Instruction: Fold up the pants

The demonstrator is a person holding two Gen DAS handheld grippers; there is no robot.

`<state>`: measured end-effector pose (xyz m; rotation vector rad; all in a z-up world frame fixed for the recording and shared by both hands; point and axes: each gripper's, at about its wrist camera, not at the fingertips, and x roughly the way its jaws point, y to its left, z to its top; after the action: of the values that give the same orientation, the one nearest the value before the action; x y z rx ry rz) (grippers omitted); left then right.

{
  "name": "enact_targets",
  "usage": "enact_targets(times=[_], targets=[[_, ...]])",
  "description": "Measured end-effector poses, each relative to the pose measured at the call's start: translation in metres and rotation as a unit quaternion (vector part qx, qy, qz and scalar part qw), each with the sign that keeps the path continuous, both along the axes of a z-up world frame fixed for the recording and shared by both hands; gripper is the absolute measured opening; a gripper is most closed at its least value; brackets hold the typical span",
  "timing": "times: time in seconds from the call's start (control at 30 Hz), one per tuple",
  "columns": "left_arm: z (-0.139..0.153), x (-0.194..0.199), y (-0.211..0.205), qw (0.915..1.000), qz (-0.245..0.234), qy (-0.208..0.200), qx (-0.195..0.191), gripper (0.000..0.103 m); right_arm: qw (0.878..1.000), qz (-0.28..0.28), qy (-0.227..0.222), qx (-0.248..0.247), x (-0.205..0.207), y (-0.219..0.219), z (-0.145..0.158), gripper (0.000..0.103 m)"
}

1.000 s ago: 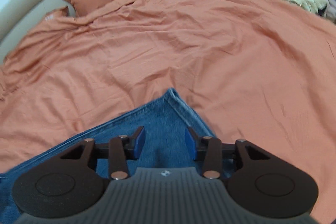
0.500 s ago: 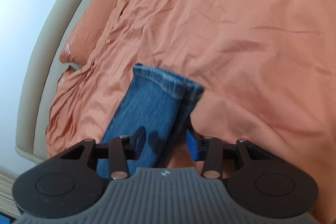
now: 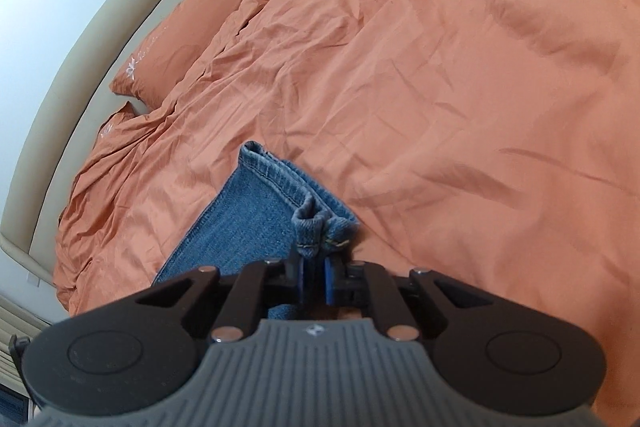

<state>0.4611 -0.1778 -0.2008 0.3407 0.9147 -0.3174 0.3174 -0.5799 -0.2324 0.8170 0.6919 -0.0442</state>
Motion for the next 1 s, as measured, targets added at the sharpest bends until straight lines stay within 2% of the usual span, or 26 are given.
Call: enact_targets(times=[0.13, 0.27, 0.4, 0.57, 0.6, 0.67, 0.8, 0.87, 1.0], targets=[[0.0, 0.003, -0.01, 0.9998, 0.011, -0.002, 0.019, 0.032, 1.0, 0.004, 0.004, -0.015, 0.002, 0.003, 0.0, 0.003], [0.018, -0.009, -0.016, 0.9991, 0.019, -0.018, 0.033, 0.032, 1.0, 0.001, 0.005, -0.024, 0.002, 0.006, 0.017, 0.003], [0.041, -0.045, -0.013, 0.9998, -0.013, -0.003, 0.016, 0.032, 0.998, 0.021, -0.024, -0.053, -0.001, 0.015, 0.059, 0.002], [0.037, -0.105, -0.015, 0.9971, -0.056, 0.047, -0.02, 0.032, 0.993, 0.042, -0.054, -0.093, -0.002, 0.036, 0.11, 0.002], [0.035, -0.118, -0.015, 0.9962, -0.062, 0.053, -0.031, 0.024, 0.992, 0.044, -0.059, -0.1, -0.003, 0.042, 0.118, 0.002], [0.032, -0.141, -0.016, 0.9965, -0.059, 0.043, -0.039, 0.019, 0.99, 0.05, -0.07, -0.111, -0.004, 0.054, 0.135, 0.002], [0.038, -0.164, -0.009, 0.994, -0.059, 0.055, -0.073, 0.021, 0.985, 0.063, -0.086, -0.136, -0.009, 0.084, 0.169, 0.002], [0.049, -0.171, 0.004, 0.9923, -0.055, 0.061, -0.093, 0.022, 0.981, 0.072, -0.1, -0.147, -0.012, 0.102, 0.188, 0.002], [0.084, -0.191, 0.042, 0.9937, -0.031, 0.021, -0.105, 0.026, 0.974, 0.099, -0.131, -0.154, -0.019, 0.147, 0.225, 0.002]])
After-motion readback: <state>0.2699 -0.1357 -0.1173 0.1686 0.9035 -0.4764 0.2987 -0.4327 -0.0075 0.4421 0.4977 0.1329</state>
